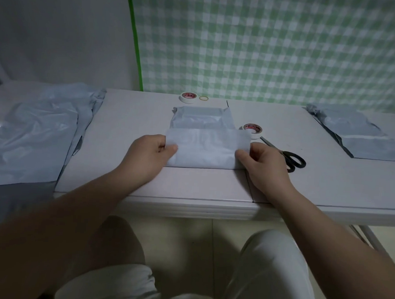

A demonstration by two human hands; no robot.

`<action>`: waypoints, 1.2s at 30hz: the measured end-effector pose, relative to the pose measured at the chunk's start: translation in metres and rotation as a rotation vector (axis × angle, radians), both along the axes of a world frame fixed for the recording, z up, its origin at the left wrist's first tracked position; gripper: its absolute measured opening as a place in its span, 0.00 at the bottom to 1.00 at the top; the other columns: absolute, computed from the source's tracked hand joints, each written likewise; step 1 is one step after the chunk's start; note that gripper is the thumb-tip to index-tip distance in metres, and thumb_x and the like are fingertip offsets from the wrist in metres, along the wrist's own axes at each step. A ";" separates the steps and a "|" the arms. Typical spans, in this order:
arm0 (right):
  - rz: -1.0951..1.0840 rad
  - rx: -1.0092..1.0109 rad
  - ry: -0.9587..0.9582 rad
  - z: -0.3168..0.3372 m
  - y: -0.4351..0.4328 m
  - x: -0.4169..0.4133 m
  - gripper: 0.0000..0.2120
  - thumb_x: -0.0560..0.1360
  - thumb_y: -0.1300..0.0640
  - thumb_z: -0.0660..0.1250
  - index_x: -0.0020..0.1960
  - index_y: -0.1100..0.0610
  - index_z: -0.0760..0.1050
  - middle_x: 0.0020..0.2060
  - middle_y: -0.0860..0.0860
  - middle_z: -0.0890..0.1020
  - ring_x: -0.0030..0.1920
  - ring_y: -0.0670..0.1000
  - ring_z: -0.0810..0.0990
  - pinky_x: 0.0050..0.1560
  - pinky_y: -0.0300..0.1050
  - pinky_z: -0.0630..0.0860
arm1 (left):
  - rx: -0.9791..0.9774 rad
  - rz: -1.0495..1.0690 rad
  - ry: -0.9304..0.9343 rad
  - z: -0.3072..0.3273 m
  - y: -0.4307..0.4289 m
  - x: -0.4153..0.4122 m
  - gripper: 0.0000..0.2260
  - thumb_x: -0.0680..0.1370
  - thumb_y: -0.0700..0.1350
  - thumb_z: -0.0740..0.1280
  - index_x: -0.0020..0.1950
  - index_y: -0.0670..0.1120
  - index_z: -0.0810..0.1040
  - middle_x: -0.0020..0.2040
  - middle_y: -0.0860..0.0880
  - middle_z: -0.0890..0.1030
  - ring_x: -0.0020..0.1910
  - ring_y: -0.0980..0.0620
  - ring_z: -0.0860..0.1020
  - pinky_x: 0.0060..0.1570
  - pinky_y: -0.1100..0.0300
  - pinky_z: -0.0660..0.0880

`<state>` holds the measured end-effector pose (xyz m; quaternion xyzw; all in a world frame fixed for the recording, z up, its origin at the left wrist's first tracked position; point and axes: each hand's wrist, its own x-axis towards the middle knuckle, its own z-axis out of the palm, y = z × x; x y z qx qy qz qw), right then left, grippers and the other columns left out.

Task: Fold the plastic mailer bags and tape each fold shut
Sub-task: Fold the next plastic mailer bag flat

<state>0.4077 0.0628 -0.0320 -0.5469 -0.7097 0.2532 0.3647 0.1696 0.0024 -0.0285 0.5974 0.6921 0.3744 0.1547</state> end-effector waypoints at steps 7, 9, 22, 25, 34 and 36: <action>-0.166 0.023 -0.188 -0.002 0.000 -0.014 0.17 0.74 0.50 0.63 0.32 0.59 0.68 0.25 0.51 0.71 0.32 0.54 0.71 0.29 0.45 0.61 | 0.033 0.147 0.223 0.001 0.008 0.010 0.18 0.79 0.48 0.61 0.32 0.41 0.65 0.29 0.46 0.67 0.32 0.46 0.67 0.33 0.53 0.60; -0.204 0.036 -0.240 -0.002 -0.001 -0.017 0.18 0.75 0.50 0.63 0.30 0.57 0.65 0.26 0.50 0.71 0.34 0.55 0.72 0.27 0.44 0.59 | 0.044 0.175 0.276 -0.002 0.008 0.012 0.18 0.79 0.48 0.62 0.32 0.44 0.62 0.28 0.48 0.66 0.31 0.47 0.66 0.32 0.55 0.59; -0.286 0.052 -0.496 0.000 -0.003 -0.030 0.12 0.78 0.50 0.57 0.40 0.55 0.70 0.34 0.51 0.70 0.38 0.56 0.67 0.32 0.45 0.58 | -0.075 0.255 0.433 -0.006 0.009 0.017 0.08 0.79 0.47 0.60 0.44 0.43 0.72 0.40 0.45 0.77 0.39 0.43 0.74 0.37 0.56 0.66; -0.271 0.075 -0.540 -0.001 -0.004 -0.032 0.11 0.79 0.51 0.54 0.41 0.55 0.66 0.34 0.51 0.69 0.38 0.57 0.67 0.31 0.45 0.56 | -0.091 0.272 0.400 -0.004 0.006 0.020 0.05 0.78 0.44 0.60 0.53 0.45 0.69 0.41 0.46 0.76 0.39 0.43 0.71 0.38 0.55 0.67; -0.255 0.092 -0.598 0.000 -0.006 -0.033 0.10 0.80 0.53 0.54 0.42 0.55 0.65 0.31 0.49 0.65 0.36 0.57 0.66 0.28 0.45 0.53 | 0.084 -0.200 0.673 -0.016 -0.004 0.032 0.18 0.77 0.48 0.55 0.57 0.46 0.81 0.57 0.44 0.82 0.55 0.43 0.80 0.57 0.48 0.74; -0.256 0.091 -0.600 -0.001 -0.006 -0.034 0.09 0.79 0.53 0.54 0.42 0.55 0.65 0.30 0.49 0.65 0.36 0.57 0.66 0.28 0.45 0.53 | -0.090 -0.217 0.675 -0.017 -0.008 0.034 0.26 0.78 0.54 0.46 0.68 0.49 0.73 0.68 0.45 0.74 0.67 0.43 0.72 0.65 0.45 0.66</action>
